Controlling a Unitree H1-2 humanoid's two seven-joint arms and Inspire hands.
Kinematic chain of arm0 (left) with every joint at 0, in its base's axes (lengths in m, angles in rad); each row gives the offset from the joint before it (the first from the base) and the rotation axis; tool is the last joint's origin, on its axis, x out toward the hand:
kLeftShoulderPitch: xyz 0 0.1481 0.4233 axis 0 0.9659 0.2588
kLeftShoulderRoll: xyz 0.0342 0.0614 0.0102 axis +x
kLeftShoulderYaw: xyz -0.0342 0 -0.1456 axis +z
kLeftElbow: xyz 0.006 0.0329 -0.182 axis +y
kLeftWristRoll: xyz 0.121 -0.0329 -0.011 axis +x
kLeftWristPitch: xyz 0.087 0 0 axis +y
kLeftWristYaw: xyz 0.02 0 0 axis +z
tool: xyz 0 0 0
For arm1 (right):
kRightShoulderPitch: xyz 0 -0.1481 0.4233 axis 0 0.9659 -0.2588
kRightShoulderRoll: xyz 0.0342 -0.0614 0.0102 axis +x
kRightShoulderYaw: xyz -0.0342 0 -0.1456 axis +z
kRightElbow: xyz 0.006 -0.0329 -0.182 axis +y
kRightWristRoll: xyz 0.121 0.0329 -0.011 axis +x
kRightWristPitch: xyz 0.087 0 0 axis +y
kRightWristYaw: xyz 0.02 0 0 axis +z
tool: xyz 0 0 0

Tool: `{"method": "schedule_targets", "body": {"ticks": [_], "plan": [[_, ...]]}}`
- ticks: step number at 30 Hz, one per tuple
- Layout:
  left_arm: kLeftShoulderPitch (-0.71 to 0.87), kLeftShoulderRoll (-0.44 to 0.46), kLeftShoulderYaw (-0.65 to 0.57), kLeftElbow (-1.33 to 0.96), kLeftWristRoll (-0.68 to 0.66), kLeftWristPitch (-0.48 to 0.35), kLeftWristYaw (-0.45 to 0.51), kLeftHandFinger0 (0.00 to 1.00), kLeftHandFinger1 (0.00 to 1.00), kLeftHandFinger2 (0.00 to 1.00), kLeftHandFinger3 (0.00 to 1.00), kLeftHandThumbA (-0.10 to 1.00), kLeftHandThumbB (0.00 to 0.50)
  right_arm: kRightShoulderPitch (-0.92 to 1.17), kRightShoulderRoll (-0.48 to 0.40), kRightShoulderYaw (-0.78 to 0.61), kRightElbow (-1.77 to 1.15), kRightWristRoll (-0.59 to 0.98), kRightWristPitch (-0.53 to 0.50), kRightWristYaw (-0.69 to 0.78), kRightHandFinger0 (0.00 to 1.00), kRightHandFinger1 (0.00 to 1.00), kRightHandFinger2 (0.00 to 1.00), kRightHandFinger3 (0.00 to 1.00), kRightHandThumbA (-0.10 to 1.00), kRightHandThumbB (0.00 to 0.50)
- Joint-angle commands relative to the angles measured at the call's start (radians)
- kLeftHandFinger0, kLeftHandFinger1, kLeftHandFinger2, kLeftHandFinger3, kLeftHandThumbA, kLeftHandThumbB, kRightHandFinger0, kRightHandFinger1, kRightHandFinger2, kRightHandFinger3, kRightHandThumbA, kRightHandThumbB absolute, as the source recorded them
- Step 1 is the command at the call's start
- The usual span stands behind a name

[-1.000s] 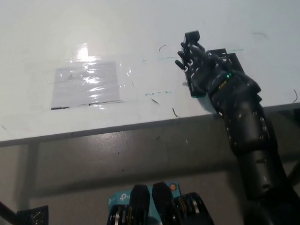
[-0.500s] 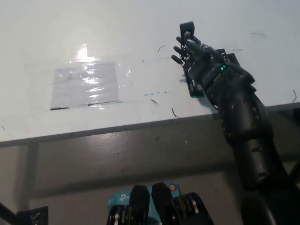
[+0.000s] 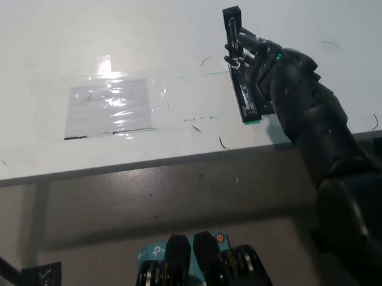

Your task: A stapler is kept infront of the robot on the black mark on the desk and the robot uses its right hand to lift the top of the stapler to open it

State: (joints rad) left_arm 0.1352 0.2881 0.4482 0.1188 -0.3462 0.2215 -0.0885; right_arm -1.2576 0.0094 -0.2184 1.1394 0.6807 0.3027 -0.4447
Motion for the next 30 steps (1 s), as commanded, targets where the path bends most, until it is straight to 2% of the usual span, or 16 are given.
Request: {"method": "schedule_targets", "body": {"ticks": [1, 2, 5, 11, 15, 17, 19, 20, 23, 25, 27, 30], "plan": [[0.019, 0.011, 0.007, -0.024, -0.014, -0.022, -0.011, 0.54, 0.57, 0.76, 0.91, 0.25, 0.128, -0.254, -0.005, -0.014, 0.030, -0.053, -0.153, 0.139, 0.27, 0.33, 0.52, 0.71, 0.09, 0.000], [0.019, 0.012, 0.005, -0.023, -0.013, -0.024, -0.013, 0.54, 0.58, 0.76, 0.91, 0.25, 0.120, -0.267, -0.010, -0.016, 0.036, -0.057, -0.158, 0.136, 0.28, 0.34, 0.51, 0.70, 0.09, 0.000], [0.023, 0.013, 0.007, -0.021, -0.015, -0.025, -0.016, 0.54, 0.58, 0.76, 0.91, 0.26, 0.144, -0.291, -0.018, -0.018, 0.051, -0.070, -0.176, 0.120, 0.29, 0.35, 0.49, 0.67, 0.07, 0.000], [0.026, 0.011, 0.006, -0.032, -0.011, -0.018, -0.009, 0.54, 0.58, 0.77, 0.92, 0.24, 0.117, -0.306, -0.026, -0.026, 0.083, -0.085, -0.195, 0.132, 0.25, 0.30, 0.46, 0.65, 0.04, 0.000], [0.025, 0.013, 0.003, -0.035, -0.011, -0.025, -0.015, 0.55, 0.60, 0.79, 0.94, 0.27, 0.105, -0.291, -0.021, -0.035, 0.072, -0.088, -0.192, 0.146, 0.29, 0.34, 0.49, 0.66, 0.04, 0.000], [0.018, 0.011, 0.005, -0.035, -0.006, -0.022, -0.004, 0.53, 0.58, 0.77, 0.90, 0.27, 0.140, -0.263, -0.014, -0.053, 0.043, -0.071, -0.167, 0.156, 0.29, 0.36, 0.53, 0.69, 0.04, 0.000], [0.012, 0.012, 0.007, -0.035, -0.010, -0.020, -0.003, 0.53, 0.58, 0.76, 0.89, 0.27, 0.149, -0.249, -0.013, -0.063, 0.030, -0.071, -0.157, 0.164, 0.29, 0.35, 0.53, 0.70, 0.03, 0.000], [0.008, 0.012, 0.009, -0.033, -0.012, -0.018, -0.002, 0.53, 0.57, 0.74, 0.87, 0.26, 0.139, -0.222, -0.010, -0.064, 0.001, -0.070, -0.141, 0.171, 0.31, 0.37, 0.55, 0.70, 0.02, 0.000], [0.006, 0.013, 0.013, -0.040, -0.014, -0.009, 0.002, 0.55, 0.58, 0.75, 0.87, 0.26, 0.111, -0.152, 0.000, -0.073, -0.087, -0.065, -0.086, 0.185, 0.30, 0.37, 0.56, 0.72, 0.02, 0.000], [0.007, 0.017, 0.013, -0.041, -0.012, -0.011, -0.003, 0.59, 0.59, 0.73, 0.88, 0.29, 0.149, -0.027, 0.021, -0.075, -0.265, -0.046, 0.018, 0.176, 0.33, 0.37, 0.57, 0.75, 0.01, 0.000], [0.006, 0.019, 0.010, -0.035, -0.005, -0.020, -0.003, 0.59, 0.59, 0.72, 0.85, 0.30, 0.155, 0.042, 0.033, -0.083, -0.376, -0.020, 0.096, 0.168, 0.34, 0.38, 0.57, 0.74, 0.02, 0.000], [0.013, 0.021, 0.013, -0.038, -0.012, -0.022, -0.009, 0.57, 0.59, 0.73, 0.85, 0.29, 0.132, 0.160, 0.056, -0.048, -0.573, 0.008, 0.167, 0.127, 0.34, 0.39, 0.58, 0.76, 0.02, 0.000]]}}
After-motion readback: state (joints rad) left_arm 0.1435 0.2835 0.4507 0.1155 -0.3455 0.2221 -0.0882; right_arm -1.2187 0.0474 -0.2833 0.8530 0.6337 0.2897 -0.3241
